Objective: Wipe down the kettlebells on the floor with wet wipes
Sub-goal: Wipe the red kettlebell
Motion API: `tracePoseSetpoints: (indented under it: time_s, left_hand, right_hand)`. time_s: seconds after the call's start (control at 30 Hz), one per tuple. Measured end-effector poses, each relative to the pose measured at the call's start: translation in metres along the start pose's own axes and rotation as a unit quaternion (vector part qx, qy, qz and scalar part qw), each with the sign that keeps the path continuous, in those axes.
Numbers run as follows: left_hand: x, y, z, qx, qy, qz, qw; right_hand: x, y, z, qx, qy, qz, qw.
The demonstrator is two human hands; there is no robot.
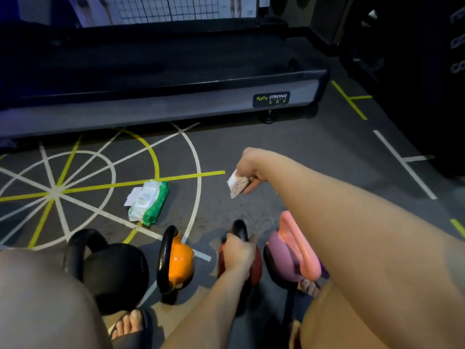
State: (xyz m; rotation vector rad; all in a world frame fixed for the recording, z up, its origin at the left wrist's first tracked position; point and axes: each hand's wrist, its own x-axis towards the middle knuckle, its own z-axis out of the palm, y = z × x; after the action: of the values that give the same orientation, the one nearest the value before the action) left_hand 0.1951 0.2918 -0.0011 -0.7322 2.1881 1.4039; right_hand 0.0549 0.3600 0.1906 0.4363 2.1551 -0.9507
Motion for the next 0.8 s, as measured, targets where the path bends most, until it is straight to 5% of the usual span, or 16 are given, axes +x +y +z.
tracePoseSetpoints:
  time_s: [0.17, 0.33, 0.5, 0.67, 0.8]
  left_hand:
    - [0.001, 0.016, -0.017, 0.172, -0.022, 0.053, 0.983]
    - [0.019, 0.031, -0.075, 0.39, -0.189, 0.183, 0.883]
    - [0.008, 0.019, -0.109, 0.519, -0.149, 0.259, 0.801]
    - [0.004, 0.008, -0.112, 0.518, -0.126, 0.277, 0.8]
    - [0.001, 0.011, -0.102, 0.499, -0.114, 0.297, 0.806]
  right_hand:
    - [0.007, 0.025, 0.012, -0.059, -0.02, 0.041, 0.997]
    - [0.005, 0.046, 0.011, -0.101, -0.016, 0.069, 0.992]
    - [-0.008, 0.071, 0.019, -0.201, 0.027, 0.038, 0.978]
    - [-0.012, 0.092, 0.052, -0.22, 0.126, -0.003, 0.967]
    - [0.001, 0.111, 0.087, -0.051, 0.165, 0.017, 0.985]
